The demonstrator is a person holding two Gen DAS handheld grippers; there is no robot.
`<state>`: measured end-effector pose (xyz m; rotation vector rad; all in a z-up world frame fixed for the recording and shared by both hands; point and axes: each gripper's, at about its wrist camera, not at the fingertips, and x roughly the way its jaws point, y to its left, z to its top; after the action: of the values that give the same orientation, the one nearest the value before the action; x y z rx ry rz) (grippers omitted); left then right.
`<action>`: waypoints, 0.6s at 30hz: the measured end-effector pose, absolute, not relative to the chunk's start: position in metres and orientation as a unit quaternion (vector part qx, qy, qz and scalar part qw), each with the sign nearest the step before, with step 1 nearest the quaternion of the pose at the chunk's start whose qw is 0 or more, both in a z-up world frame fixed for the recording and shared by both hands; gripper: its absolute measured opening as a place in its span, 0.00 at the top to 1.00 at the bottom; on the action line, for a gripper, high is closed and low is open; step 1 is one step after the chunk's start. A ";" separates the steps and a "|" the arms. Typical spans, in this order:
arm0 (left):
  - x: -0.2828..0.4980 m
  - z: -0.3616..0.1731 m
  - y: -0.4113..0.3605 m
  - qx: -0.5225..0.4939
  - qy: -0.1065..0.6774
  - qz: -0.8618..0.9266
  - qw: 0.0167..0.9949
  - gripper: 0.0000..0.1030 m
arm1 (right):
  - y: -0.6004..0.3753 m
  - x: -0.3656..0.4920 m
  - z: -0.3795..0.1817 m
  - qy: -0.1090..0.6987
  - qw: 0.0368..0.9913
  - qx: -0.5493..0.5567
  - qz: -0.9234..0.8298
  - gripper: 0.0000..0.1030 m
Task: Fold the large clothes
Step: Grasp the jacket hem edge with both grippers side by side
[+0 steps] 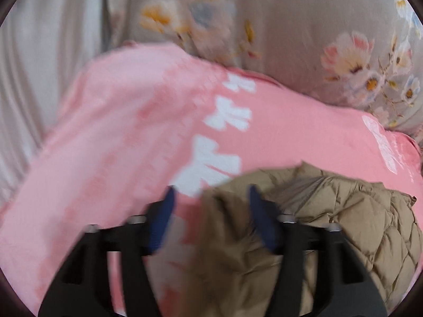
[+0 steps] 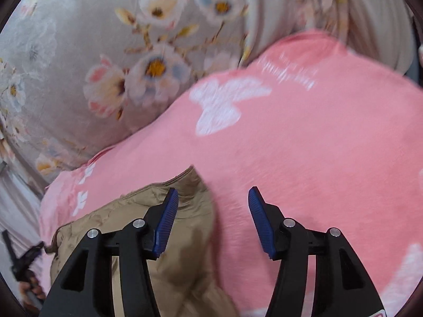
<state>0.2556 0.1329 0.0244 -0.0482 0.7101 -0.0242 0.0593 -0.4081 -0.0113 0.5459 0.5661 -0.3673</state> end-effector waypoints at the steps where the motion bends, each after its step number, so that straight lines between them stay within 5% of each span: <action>1: 0.248 0.036 0.138 -0.011 0.332 -0.001 0.943 0.38 | -0.406 0.051 -0.002 0.270 0.910 0.248 -0.192 0.46; 3: 0.242 0.054 0.137 0.003 0.326 0.007 0.945 0.40 | -0.391 0.041 0.016 0.265 0.920 0.212 -0.196 0.54; 9: 0.235 0.064 0.055 0.006 0.349 -0.103 0.932 0.42 | -0.299 0.091 0.021 0.297 0.937 0.158 -0.096 0.97; 18: 0.271 -0.006 -0.062 0.062 0.415 -0.147 0.896 0.49 | -0.239 0.191 -0.016 0.370 0.921 0.117 -0.047 0.99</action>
<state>0.2707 -0.0621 -0.0061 0.1280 0.8594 -0.3038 0.1913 -0.2390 -0.0155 0.2406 0.7594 -0.0967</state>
